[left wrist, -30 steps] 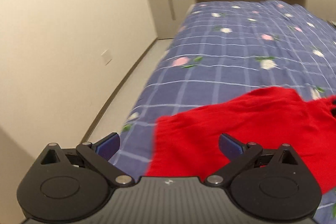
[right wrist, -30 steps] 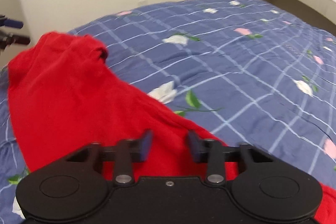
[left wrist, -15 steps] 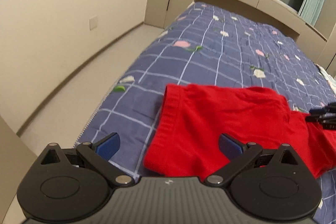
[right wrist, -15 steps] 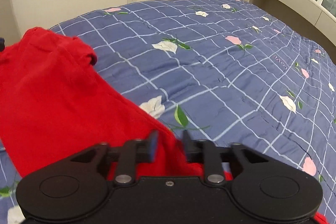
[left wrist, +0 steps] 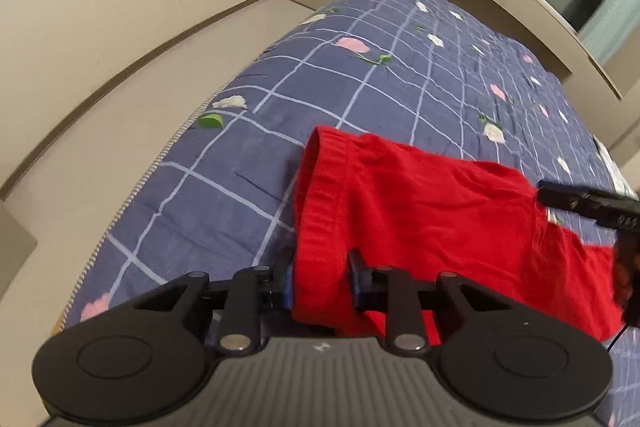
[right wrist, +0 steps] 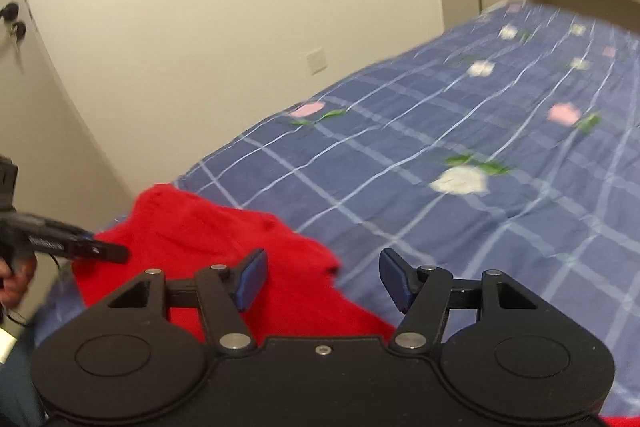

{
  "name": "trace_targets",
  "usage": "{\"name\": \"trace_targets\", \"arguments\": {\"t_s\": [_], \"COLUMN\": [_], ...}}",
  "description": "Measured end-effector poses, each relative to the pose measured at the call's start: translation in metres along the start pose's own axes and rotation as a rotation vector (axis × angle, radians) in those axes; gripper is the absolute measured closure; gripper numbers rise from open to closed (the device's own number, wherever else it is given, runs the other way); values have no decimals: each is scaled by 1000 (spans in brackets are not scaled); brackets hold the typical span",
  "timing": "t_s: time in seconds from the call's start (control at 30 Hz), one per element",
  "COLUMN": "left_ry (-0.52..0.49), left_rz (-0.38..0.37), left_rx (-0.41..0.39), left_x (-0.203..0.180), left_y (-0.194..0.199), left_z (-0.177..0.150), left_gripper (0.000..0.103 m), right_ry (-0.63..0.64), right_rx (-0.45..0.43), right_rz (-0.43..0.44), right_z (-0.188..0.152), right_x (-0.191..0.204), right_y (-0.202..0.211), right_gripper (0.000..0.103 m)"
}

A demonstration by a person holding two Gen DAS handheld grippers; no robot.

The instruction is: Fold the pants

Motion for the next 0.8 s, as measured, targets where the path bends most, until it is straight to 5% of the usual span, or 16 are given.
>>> {"name": "trace_targets", "arguments": {"t_s": [0.07, 0.1, 0.13, 0.37, 0.6, 0.8], "left_ry": [-1, -6, -11, -128, -116, -98], "left_rz": [6, 9, 10, 11, 112, 166], "left_rx": [-30, -54, -74, -223, -131, -94], "left_x": [-4, -7, -11, -36, -21, -13], "left_y": [9, 16, 23, 87, 50, 39], "left_z": [-1, -1, -2, -7, -15, -19], "left_gripper": [78, 78, 78, 78, 77, 72], "right_ry": [-35, -38, -25, 54, 119, 165], "right_rx": [17, 23, 31, -36, 22, 52], "right_rz": [37, 41, 17, -78, -184, -258], "right_z": [2, 3, 4, 17, 6, -11], "right_x": [2, 4, 7, 24, 32, 38], "right_y": [-13, -17, -20, -6, -27, -45], "right_gripper": [55, 82, 98, 99, 98, 82]}}
Point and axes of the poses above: each gripper's, at about its wrist camera, not at the fingertips, and y roughly against the way its jaws point, x to its left, z to its top, the point moved 4 cm from there along -y, roughly the way its jaws point, and after that the axes turned 14 degrees about y, right-handed, at the moved point
